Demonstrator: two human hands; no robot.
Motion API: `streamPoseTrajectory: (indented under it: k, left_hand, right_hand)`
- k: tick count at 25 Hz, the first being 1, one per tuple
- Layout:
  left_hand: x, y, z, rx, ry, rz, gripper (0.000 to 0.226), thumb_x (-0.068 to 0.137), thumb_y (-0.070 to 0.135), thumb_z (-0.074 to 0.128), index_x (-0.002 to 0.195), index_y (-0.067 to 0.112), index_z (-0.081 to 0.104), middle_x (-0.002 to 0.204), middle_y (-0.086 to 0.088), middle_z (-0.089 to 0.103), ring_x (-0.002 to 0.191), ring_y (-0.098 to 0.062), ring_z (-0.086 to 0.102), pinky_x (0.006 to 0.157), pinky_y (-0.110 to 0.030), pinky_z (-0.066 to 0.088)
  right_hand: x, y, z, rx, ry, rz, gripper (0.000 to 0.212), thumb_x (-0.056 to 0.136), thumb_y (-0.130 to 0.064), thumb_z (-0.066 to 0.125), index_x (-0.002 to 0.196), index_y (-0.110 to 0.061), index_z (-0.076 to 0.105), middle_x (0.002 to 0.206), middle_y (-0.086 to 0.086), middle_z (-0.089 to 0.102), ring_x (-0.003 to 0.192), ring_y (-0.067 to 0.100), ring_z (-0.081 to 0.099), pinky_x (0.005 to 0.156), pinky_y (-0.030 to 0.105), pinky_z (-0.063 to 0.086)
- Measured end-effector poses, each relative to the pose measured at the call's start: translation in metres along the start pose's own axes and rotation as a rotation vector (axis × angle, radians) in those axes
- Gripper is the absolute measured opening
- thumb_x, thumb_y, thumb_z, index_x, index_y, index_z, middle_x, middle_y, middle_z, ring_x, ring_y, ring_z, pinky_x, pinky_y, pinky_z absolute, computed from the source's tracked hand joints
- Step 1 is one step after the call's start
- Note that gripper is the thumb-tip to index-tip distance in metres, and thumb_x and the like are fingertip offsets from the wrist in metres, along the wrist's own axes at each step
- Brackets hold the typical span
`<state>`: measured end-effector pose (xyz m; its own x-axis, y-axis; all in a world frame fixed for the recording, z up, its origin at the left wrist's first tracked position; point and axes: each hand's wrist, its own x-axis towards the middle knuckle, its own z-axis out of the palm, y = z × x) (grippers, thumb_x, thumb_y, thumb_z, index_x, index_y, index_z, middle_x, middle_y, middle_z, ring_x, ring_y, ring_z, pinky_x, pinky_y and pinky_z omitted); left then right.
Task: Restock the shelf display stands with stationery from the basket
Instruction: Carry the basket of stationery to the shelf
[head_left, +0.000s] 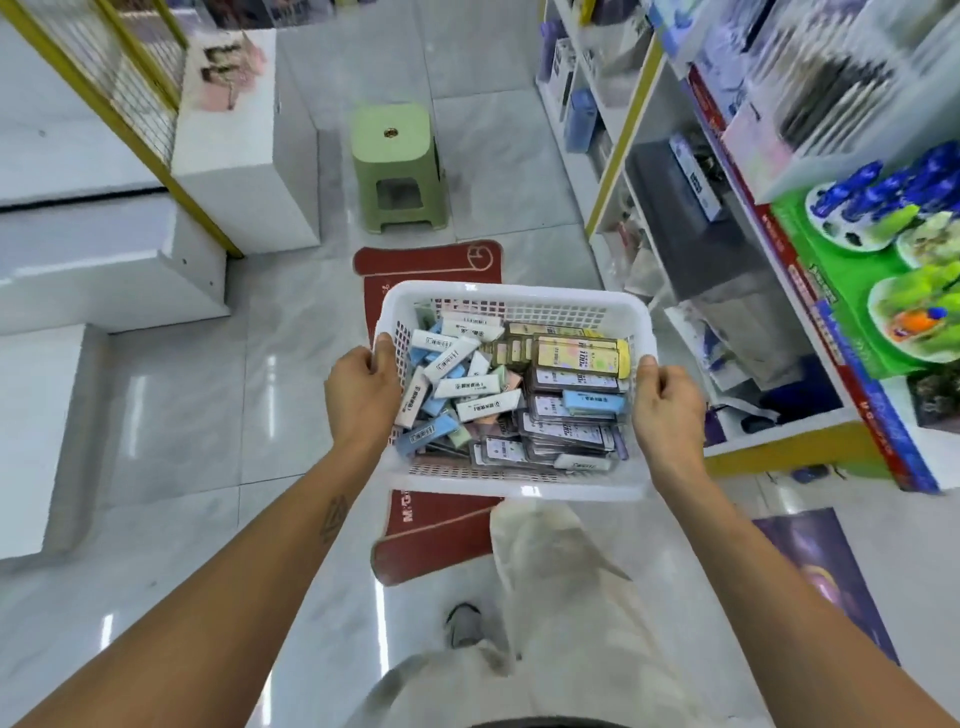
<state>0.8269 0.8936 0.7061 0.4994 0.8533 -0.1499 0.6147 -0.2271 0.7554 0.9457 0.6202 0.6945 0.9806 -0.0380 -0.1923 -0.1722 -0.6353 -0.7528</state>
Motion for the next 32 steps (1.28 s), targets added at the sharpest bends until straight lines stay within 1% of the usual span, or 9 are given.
streamPoseTrajectory:
  k: [3,6,10,13,16,20,24,29,32]
  left_hand:
    - [0.091,0.043,0.033,-0.030,-0.005,0.005,0.051,0.096,0.049,0.045,0.057,0.017,0.037,0.050,0.003,0.046,0.046,-0.014,0.046,0.047,-0.028,0.033]
    - [0.188,0.090,0.067,-0.027,0.003,0.016,0.051,0.097,0.048,0.045,0.056,0.018,0.039,0.052,0.001,0.050,0.051,-0.018,0.051,0.048,-0.030,0.036]
    - [0.309,0.154,0.099,0.002,0.006,0.038,0.052,0.098,0.047,0.045,0.055,0.019,0.038,0.050,0.003,0.047,0.048,-0.015,0.047,0.045,-0.028,0.029]
    - [0.396,0.192,0.122,-0.017,-0.059,0.034,0.052,0.098,0.048,0.045,0.057,0.017,0.041,0.053,-0.002,0.053,0.052,-0.022,0.055,0.047,-0.031,0.037]
    - [0.496,0.225,0.151,-0.009,-0.099,0.094,0.052,0.099,0.047,0.045,0.057,0.017,0.036,0.050,0.001,0.041,0.048,-0.020,0.042,0.049,-0.030,0.031]
    - [0.625,0.275,0.185,0.032,-0.162,0.191,0.054,0.099,0.046,0.046,0.058,0.014,0.033,0.051,-0.001,0.037,0.050,-0.022,0.038,0.052,-0.033,0.030]
    - [0.721,0.333,0.227,0.074,-0.270,0.250,0.053,0.099,0.046,0.046,0.058,0.014,0.032,0.052,0.000,0.036,0.051,-0.020,0.035,0.054,-0.034,0.031]
    - [0.799,0.395,0.298,0.120,-0.363,0.330,0.053,0.099,0.044,0.047,0.054,0.018,0.035,0.045,0.005,0.036,0.044,-0.015,0.037,0.046,-0.028,0.026]
    - [0.852,0.426,0.356,0.167,-0.407,0.351,0.052,0.099,0.046,0.046,0.060,0.012,0.041,0.052,-0.002,0.044,0.051,-0.022,0.045,0.051,-0.032,0.035]
  right_hand:
    - [0.088,-0.047,0.034,0.037,-0.007,0.001,0.041,0.104,-0.048,0.039,0.083,-0.015,0.050,0.076,0.001,0.057,0.068,0.011,0.054,0.054,0.028,0.038]
    - [0.179,-0.101,0.068,0.051,-0.006,0.004,0.037,0.104,-0.046,0.040,0.078,-0.021,0.047,0.075,-0.002,0.055,0.067,0.007,0.052,0.051,0.026,0.034]
    - [0.282,-0.179,0.103,0.021,0.030,0.008,0.037,0.105,-0.042,0.041,0.076,-0.019,0.045,0.072,-0.004,0.053,0.064,0.005,0.049,0.049,0.025,0.031]
    - [0.351,-0.228,0.133,0.019,0.050,0.011,0.038,0.105,-0.039,0.041,0.072,-0.020,0.044,0.073,-0.002,0.052,0.065,0.008,0.048,0.051,0.025,0.030]
    - [0.419,-0.271,0.177,0.043,0.103,0.037,0.038,0.105,-0.039,0.041,0.076,-0.015,0.046,0.074,0.001,0.052,0.066,0.014,0.047,0.054,0.032,0.032]
    - [0.497,-0.323,0.234,0.059,0.201,0.135,0.038,0.105,-0.041,0.041,0.079,-0.014,0.048,0.073,-0.001,0.052,0.064,0.007,0.047,0.052,0.028,0.028]
    - [0.562,-0.360,0.264,0.064,0.303,0.248,0.039,0.105,-0.044,0.040,0.084,-0.014,0.052,0.073,-0.005,0.053,0.065,0.005,0.048,0.052,0.026,0.028]
    - [0.653,-0.380,0.284,0.076,0.374,0.347,0.041,0.105,-0.042,0.040,0.083,-0.009,0.050,0.069,-0.005,0.049,0.062,0.006,0.044,0.051,0.027,0.028]
    - [0.715,-0.381,0.305,0.099,0.399,0.401,0.039,0.106,-0.040,0.040,0.081,-0.010,0.049,0.067,-0.007,0.047,0.061,0.003,0.043,0.050,0.024,0.027]
